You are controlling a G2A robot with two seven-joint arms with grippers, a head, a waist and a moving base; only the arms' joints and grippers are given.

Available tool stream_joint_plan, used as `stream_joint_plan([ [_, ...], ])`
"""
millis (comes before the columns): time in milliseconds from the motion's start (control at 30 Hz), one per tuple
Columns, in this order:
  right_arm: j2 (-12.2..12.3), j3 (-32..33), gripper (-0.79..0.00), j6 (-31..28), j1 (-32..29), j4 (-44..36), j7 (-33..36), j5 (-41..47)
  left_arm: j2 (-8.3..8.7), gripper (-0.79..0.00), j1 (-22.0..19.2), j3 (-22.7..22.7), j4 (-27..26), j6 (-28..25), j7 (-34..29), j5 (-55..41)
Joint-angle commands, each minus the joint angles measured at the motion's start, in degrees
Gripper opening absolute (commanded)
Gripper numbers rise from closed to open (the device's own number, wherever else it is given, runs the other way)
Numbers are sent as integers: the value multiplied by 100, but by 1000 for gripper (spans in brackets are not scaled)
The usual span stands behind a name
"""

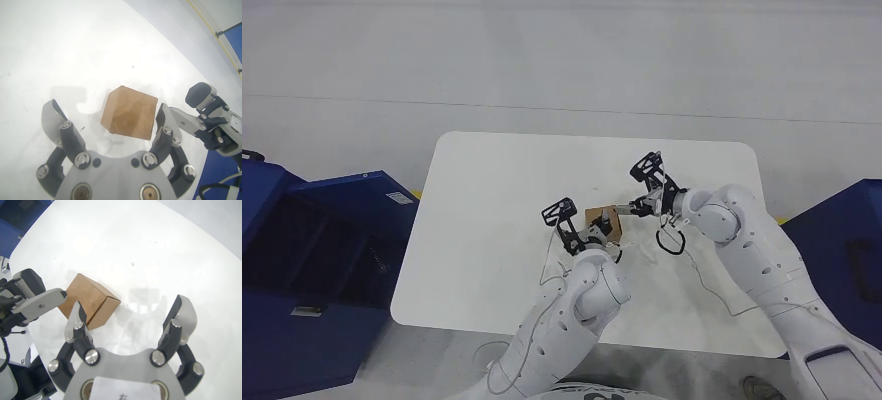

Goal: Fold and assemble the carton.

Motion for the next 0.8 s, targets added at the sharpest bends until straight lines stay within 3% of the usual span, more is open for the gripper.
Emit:
stream_joint_plan([
  [0, -2, 15, 0, 15, -20, 13, -35, 71, 0, 0, 0, 0, 0, 0, 0, 0],
  [100, 8, 359, 0, -174, -18, 309, -152, 1131, 122, 0, 210, 235, -97, -380, 574, 394],
  [200, 22, 563, 0, -468, -3, 559, 25, 1992, 356, 0, 554, 466, -340, -571, 1170, 515],
  [333, 21, 671, 0, -950, 36, 892, 608, 3280, 630, 0, 655, 801, -155, -1048, 2031, 318],
  [400, 0, 611, 0, -1269, 97, 1096, 1260, 4260, 712, 0, 558, 994, 40, -1340, 2531, 245],
  [467, -3, 531, 0, -1438, 253, 1312, 2006, 4849, 739, 0, 424, 1156, 325, -1388, 2930, 222],
  [667, -6, 508, 0, -1420, 221, 1291, 2028, 4881, 739, 0, 424, 1156, 325, -1388, 2930, 222],
  [767, -13, 507, 0, -1160, 136, 1312, 2159, 5462, 755, 0, 322, 1187, 620, -1339, 2965, 575],
])
